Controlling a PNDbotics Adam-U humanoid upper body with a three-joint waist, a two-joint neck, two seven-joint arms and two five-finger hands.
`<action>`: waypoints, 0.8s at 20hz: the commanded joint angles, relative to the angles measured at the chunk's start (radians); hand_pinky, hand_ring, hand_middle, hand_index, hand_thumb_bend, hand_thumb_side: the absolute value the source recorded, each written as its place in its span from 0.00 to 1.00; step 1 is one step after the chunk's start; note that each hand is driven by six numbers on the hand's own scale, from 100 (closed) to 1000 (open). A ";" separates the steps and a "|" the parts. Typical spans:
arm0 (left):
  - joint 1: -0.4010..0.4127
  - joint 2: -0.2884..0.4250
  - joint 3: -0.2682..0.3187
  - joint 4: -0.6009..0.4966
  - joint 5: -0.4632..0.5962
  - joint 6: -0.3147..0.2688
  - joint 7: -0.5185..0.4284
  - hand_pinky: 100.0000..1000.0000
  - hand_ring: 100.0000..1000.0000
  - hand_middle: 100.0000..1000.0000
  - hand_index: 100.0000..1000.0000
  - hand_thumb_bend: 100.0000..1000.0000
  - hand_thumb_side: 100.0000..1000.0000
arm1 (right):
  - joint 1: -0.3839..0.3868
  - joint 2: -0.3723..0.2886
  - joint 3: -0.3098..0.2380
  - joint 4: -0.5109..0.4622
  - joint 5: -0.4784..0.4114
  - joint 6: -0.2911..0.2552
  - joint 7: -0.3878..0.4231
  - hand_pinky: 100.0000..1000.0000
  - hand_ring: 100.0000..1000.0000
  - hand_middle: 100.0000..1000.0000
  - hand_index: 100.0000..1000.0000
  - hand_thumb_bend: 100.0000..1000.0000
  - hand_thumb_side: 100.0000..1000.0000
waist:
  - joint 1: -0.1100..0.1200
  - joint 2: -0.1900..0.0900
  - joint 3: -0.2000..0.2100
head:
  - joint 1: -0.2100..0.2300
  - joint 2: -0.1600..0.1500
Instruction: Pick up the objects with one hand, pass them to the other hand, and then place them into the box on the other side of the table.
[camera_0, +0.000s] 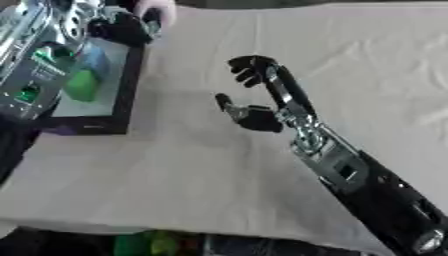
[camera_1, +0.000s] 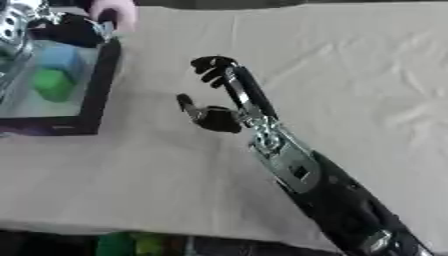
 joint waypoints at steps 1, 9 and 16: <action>-0.004 0.058 0.042 0.048 0.020 0.016 0.039 0.70 0.61 0.44 0.37 0.00 0.06 | -0.013 -0.016 -0.012 -0.026 -0.009 0.001 -0.006 0.61 0.63 0.61 0.73 0.27 0.08 | -0.001 -0.025 0.001 | 0.021 -0.015; 0.036 0.072 0.101 0.188 0.086 0.050 0.125 0.71 0.63 0.46 0.39 0.00 0.08 | -0.012 -0.017 -0.016 -0.035 -0.014 0.000 -0.021 0.61 0.62 0.60 0.73 0.26 0.07 | -0.011 -0.022 -0.003 | 0.077 -0.038; 0.044 0.048 0.124 0.379 0.128 0.020 0.214 0.74 0.71 0.58 0.65 0.10 0.00 | -0.015 -0.020 -0.022 -0.051 -0.027 -0.002 -0.043 0.60 0.61 0.59 0.72 0.26 0.07 | -0.015 -0.020 -0.010 | 0.087 -0.042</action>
